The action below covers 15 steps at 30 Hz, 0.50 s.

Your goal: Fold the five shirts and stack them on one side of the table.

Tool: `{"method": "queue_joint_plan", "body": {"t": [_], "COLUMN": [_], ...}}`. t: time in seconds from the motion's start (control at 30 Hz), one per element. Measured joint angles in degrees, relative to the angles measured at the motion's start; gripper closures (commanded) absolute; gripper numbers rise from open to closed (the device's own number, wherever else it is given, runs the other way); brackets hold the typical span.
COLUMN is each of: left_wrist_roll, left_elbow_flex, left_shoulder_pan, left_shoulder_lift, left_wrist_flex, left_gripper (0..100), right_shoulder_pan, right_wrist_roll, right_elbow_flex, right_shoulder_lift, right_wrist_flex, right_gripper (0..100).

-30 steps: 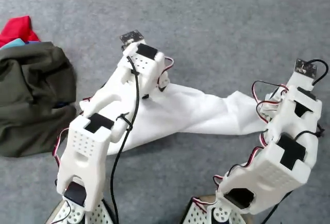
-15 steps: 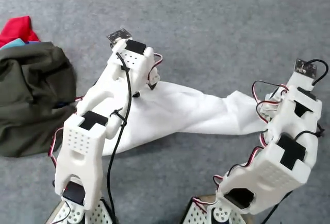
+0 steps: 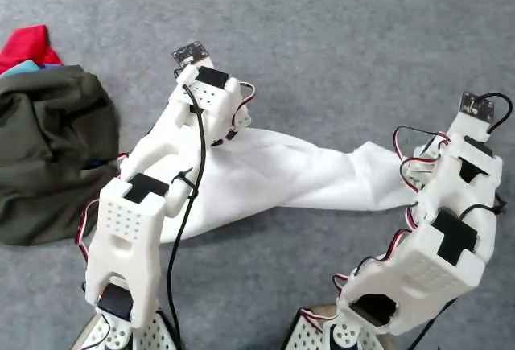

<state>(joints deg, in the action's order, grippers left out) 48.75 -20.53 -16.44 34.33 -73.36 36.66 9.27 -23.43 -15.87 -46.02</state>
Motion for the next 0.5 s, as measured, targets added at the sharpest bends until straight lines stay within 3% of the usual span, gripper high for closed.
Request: {"method": "queue_joint_plan", "body": {"t": [0.33,0.5], "left_wrist_roll": [-2.2,-5.9], "left_elbow_flex": [-0.2,-7.1], "left_shoulder_pan": [-1.4,-0.9], "left_shoulder_lift": [0.0,0.0], "left_wrist_flex": [0.1,-4.8], "left_gripper": [97,97], "right_shoulder_pan": [0.0,0.0], "right_wrist_roll": [0.0,0.0], "right_elbow_flex": [0.0,-0.1], "right_shoulder_lift": [0.0,0.5], "right_wrist_flex": [0.0,0.1], "right_gripper": [98.5,98.5]}}
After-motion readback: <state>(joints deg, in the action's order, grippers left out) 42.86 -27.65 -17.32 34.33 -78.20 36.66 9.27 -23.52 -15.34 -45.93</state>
